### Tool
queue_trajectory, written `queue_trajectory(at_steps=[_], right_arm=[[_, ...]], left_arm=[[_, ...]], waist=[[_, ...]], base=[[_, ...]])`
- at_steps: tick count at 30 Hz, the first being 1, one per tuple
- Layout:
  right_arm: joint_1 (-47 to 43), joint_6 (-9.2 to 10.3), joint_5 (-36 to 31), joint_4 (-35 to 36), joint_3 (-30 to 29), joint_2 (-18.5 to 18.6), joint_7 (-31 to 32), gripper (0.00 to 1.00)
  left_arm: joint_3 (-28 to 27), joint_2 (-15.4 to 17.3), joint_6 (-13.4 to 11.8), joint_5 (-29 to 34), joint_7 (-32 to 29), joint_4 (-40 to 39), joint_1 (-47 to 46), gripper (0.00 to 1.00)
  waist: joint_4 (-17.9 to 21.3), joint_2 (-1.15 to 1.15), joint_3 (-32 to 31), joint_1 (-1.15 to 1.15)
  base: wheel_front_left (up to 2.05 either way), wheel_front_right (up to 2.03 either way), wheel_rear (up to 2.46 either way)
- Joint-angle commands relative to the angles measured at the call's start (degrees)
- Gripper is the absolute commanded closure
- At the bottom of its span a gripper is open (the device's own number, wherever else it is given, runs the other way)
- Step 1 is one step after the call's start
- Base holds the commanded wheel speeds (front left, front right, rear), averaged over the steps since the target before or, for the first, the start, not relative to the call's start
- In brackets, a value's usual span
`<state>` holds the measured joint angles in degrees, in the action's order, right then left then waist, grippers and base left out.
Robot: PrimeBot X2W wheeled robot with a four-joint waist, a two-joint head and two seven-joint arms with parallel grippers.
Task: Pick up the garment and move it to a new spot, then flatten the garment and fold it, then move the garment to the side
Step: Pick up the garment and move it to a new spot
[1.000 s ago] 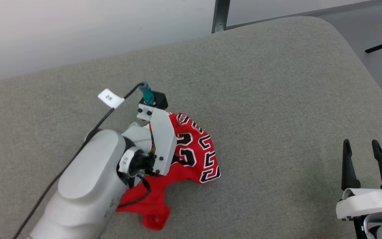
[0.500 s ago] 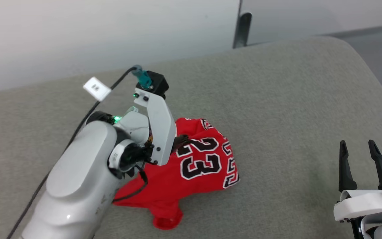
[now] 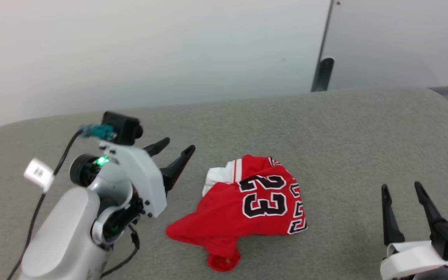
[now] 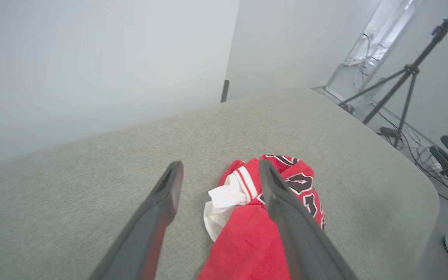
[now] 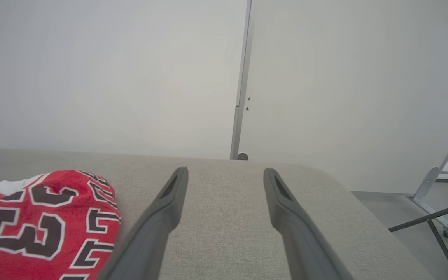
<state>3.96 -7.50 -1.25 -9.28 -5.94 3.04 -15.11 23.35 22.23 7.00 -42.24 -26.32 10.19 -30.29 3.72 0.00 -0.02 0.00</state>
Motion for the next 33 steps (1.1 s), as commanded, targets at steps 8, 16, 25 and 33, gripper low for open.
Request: queue_trajectory(at_steps=[8, 16, 25, 33], right_arm=[[-2.90, 0.02, -1.04, -0.03, 0.76, 1.25, -0.07, 0.00], [-4.97, 0.02, -1.41, 0.14, 0.23, 1.82, -0.07, 0.00], [-7.23, 0.02, -1.80, 1.40, -0.72, 1.77, -0.06, 0.00], [-8.81, 0.02, -2.42, 2.81, -2.96, 1.28, -0.07, 0.00]], left_arm=[[-1.03, 2.58, 0.53, 4.72, 19.22, 1.01, 7.05, 0.00], [-1.89, 2.76, -0.03, 8.24, 34.40, 6.05, 13.37, 0.00], [-7.94, 1.92, -2.01, 11.30, 41.50, 7.87, 19.32, 0.00], [-18.21, -0.74, -1.32, 16.78, 41.44, 3.97, 25.69, 0.00]], waist=[[-5.68, 0.00, -3.60, 0.00], [-8.15, 0.00, -5.15, 0.00], [-9.67, 0.00, -6.10, 0.00], [-9.60, 0.00, -6.03, 0.00]], base=[[0.00, 0.00, 0.00], [0.00, 0.00, 0.00], [0.00, 0.00, 0.00], [0.00, 0.00, 0.00]])
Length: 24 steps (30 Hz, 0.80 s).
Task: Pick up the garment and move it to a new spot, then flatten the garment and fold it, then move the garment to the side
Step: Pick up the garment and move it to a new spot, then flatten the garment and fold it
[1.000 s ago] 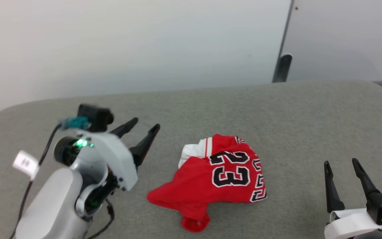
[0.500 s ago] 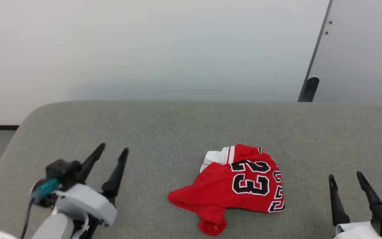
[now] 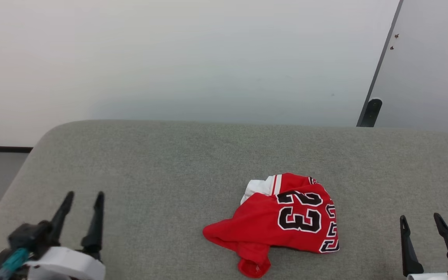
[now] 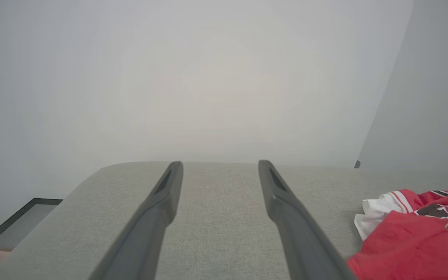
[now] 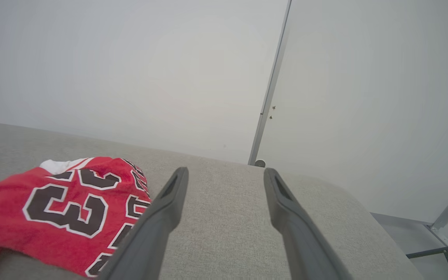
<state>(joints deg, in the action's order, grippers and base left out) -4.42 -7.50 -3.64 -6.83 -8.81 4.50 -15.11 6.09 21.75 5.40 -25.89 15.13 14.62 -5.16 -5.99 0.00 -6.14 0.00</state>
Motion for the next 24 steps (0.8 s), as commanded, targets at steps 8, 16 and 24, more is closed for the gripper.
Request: queue_trajectory(at_steps=[8, 16, 24], right_arm=[[-0.94, 0.02, -0.35, 0.75, -0.84, -0.38, -0.07, 0.00], [-0.79, 0.02, -0.38, 0.87, -0.08, -0.47, -0.07, 0.00], [-0.58, 0.02, -0.11, 0.28, 2.66, -0.26, -0.06, 0.00]], left_arm=[[-5.87, -2.61, 1.41, 3.05, 0.00, -2.01, 2.79, 0.00], [-7.02, -4.55, 2.06, 4.83, 0.00, -2.18, 2.62, 0.00], [-7.75, -5.01, 2.10, 5.86, 0.00, -1.91, 1.41, 0.00]], waist=[[0.44, 0.00, 0.50, 0.00], [-0.21, 0.00, 0.67, 0.00], [-3.04, 0.00, 0.53, 0.00]], base=[[0.00, 0.00, 0.00], [0.00, 0.00, 0.00], [0.00, 0.00, 0.00]])
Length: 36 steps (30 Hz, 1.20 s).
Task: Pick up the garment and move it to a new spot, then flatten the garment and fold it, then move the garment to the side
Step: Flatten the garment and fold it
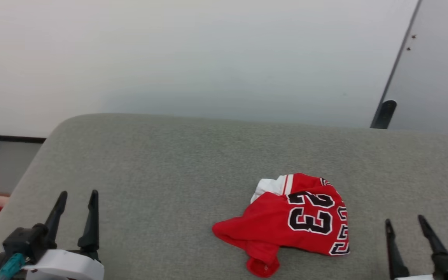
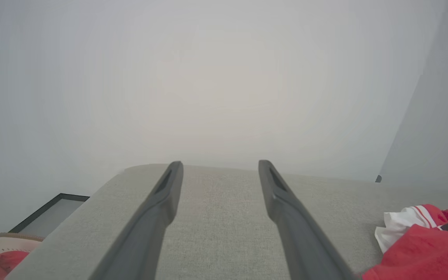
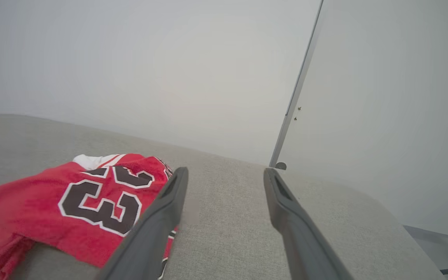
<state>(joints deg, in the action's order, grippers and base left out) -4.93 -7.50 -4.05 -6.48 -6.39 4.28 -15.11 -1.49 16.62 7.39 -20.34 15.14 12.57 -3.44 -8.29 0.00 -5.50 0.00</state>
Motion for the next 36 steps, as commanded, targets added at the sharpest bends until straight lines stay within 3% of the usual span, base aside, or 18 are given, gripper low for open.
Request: queue_trajectory(at_steps=[1, 12, 15, 22, 30, 36], right_arm=[[0.05, 0.02, 0.34, -0.25, 0.90, 0.05, -0.07, 0.00], [3.12, 0.02, 2.12, -7.02, 11.03, 1.07, -0.04, 0.00], [4.79, 0.02, 3.42, -9.69, 13.81, 1.48, 2.45, 0.00], [8.35, 0.02, 8.88, -13.02, 17.77, 2.61, 14.49, 0.00], [12.15, 0.02, 13.18, -17.74, 15.00, 1.31, 32.87, 0.00], [15.72, 0.02, 12.77, -21.62, 13.35, -0.19, 40.57, 0.00]], left_arm=[[-0.33, 0.16, 0.12, 0.36, 0.00, 0.22, -0.31, 0.00], [-2.35, -0.66, 0.15, 0.61, -0.01, 0.84, 1.30, 0.00], [-2.09, -1.13, 0.15, 0.43, -0.01, 1.26, 1.67, 0.00], [-0.24, -1.96, 0.16, -0.39, 0.00, 2.29, 2.17, 0.00], [1.67, -3.32, 0.16, -2.55, 0.00, 4.05, 0.25, 0.00], [3.06, -3.92, 0.16, -3.90, -0.01, 5.17, -1.13, 0.00]], waist=[[-1.25, 0.00, -0.19, 0.00], [-7.31, 0.00, -1.08, 0.00], [-8.94, 0.00, -1.26, 0.00], [-11.92, 0.00, -1.22, 0.00], [-13.98, 0.00, 0.73, 0.00], [-14.66, 0.00, 2.04, 0.00]], base=[[0.00, 0.00, 0.00], [0.00, 0.00, 0.00], [0.00, 0.00, 0.00], [0.00, 0.00, 0.00], [0.00, 0.00, 0.00], [0.00, 0.00, 0.00]])
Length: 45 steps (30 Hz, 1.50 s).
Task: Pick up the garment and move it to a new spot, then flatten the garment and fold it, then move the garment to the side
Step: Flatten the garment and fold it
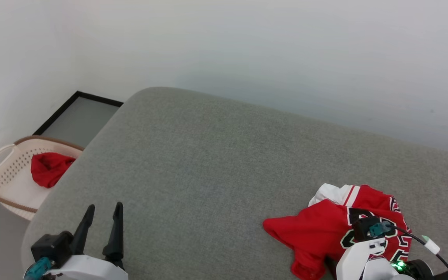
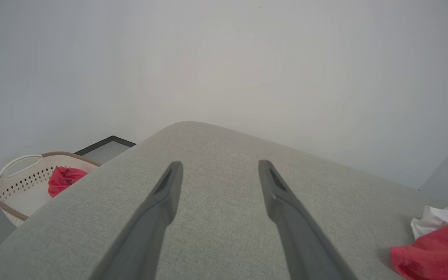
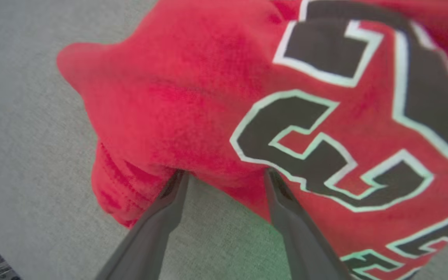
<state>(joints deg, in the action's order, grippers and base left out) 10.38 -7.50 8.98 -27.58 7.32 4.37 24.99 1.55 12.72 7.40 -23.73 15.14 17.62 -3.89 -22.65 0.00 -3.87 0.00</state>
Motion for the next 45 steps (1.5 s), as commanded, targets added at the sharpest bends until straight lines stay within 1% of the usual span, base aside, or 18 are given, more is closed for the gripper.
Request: queue_trajectory(at_steps=[1, 3, 4, 5, 12, 16, 20, 24, 26, 30, 34, 35, 38, 40, 45], right_arm=[[0.98, 0.02, -0.28, -1.25, -0.44, -0.43, 1.37, 0.00], [2.21, 0.02, -0.28, -2.56, -0.42, -0.71, 2.69, 0.00], [2.75, 0.01, -0.29, -2.94, -0.18, -0.79, 2.77, 0.28], [3.31, 0.01, -0.52, -3.27, 0.05, -0.83, 2.66, 1.00], [5.30, 0.02, 1.00, -3.28, 0.58, -0.11, 3.17, 1.00], [5.38, 0.02, 3.39, -0.40, 0.00, 0.75, 3.67, 1.00], [4.73, 0.02, 6.87, 4.51, -1.79, 2.12, 5.01, 1.00], [3.13, 0.02, 9.37, 9.95, -6.16, 3.98, 6.89, 1.00], [1.86, 0.02, 10.51, 12.34, -9.27, 4.72, 8.15, 1.00], [-0.80, 0.02, 10.08, 14.96, -16.18, 6.43, 9.51, 1.00], [-3.01, 0.01, 8.54, 14.42, -22.20, 6.99, 9.57, 1.00], [-3.01, 0.01, 8.54, 14.42, -22.20, 6.99, 9.57, 1.00], [-3.98, 0.01, 6.00, 12.72, -25.15, 7.41, 8.65, 1.00], [-3.87, 0.01, 4.70, 10.96, -26.91, 7.21, 7.54, 1.00], [-2.65, 0.01, -0.47, 5.75, -29.62, 8.10, 4.17, 1.00]], left_arm=[[0.15, -0.11, 0.15, -0.62, 0.00, 0.21, -0.90, 0.00], [0.37, -0.26, 0.15, -0.78, -0.01, 0.34, -1.00, 0.00], [0.56, -0.36, 0.15, -0.92, -0.01, 0.35, -1.05, 0.00], [0.73, -0.46, 0.14, -0.90, -0.01, 0.31, -1.18, 0.00], [-0.25, -0.93, 0.09, -0.46, -0.01, -0.17, -0.35, 0.00], [-1.41, -1.12, 0.09, -0.21, -0.01, -0.65, 0.46, 0.00], [-2.23, -1.16, 0.09, 0.37, -0.01, -1.28, 0.69, 0.00], [-2.53, -1.19, 0.09, 0.78, -0.01, -1.61, 0.66, 0.00], [-2.54, -1.20, 0.09, 0.89, 0.00, -1.71, 0.63, 0.00], [-2.51, -1.46, 0.09, 0.83, 0.00, -1.86, 0.52, 0.00], [-2.16, -1.55, 0.09, 0.65, -0.01, -1.76, -0.09, 0.00], [-2.16, -1.55, 0.09, 0.65, -0.01, -1.76, -0.09, 0.00], [-1.79, -1.61, 0.09, 0.53, -0.01, -1.54, -0.80, 0.00], [-1.34, -1.66, 0.09, 0.37, -0.01, -1.31, -1.07, 0.00], [-0.34, -1.22, 0.09, 0.04, -0.01, -0.69, -1.99, 0.00]], waist=[[-0.35, 0.00, 0.60, 0.00], [-0.42, 0.00, 0.92, 0.00], [-0.45, 0.00, 1.09, 0.00], [-0.49, 0.00, 1.23, 0.00], [0.11, 0.00, 1.47, 0.00], [0.91, 0.00, 1.19, 0.00], [2.01, 0.00, 0.88, 0.00], [3.06, 0.00, 0.76, 0.00], [3.59, 0.00, 0.71, 0.00], [4.61, 0.00, 0.95, 0.00], [5.58, 0.00, 1.63, 0.00], [5.58, 0.00, 1.63, 0.00], [6.09, 0.00, 2.23, 0.00], [6.35, 0.00, 2.51, 0.00], [6.88, 0.00, 2.99, 0.00]], base=[[0.00, 0.00, 0.00], [0.00, 0.00, 0.00], [0.00, 0.00, 0.00], [0.00, 0.00, 0.00], [0.00, 0.00, 0.00], [0.00, 0.00, 0.00], [0.00, 0.00, 0.00], [0.00, 0.00, 0.00], [0.00, 0.00, 0.00], [0.00, 0.00, 0.00], [0.00, 0.00, 0.00], [0.00, 0.00, 0.00], [0.00, 0.00, 0.00], [0.00, 0.00, 0.00], [0.00, 0.00, 0.00]])
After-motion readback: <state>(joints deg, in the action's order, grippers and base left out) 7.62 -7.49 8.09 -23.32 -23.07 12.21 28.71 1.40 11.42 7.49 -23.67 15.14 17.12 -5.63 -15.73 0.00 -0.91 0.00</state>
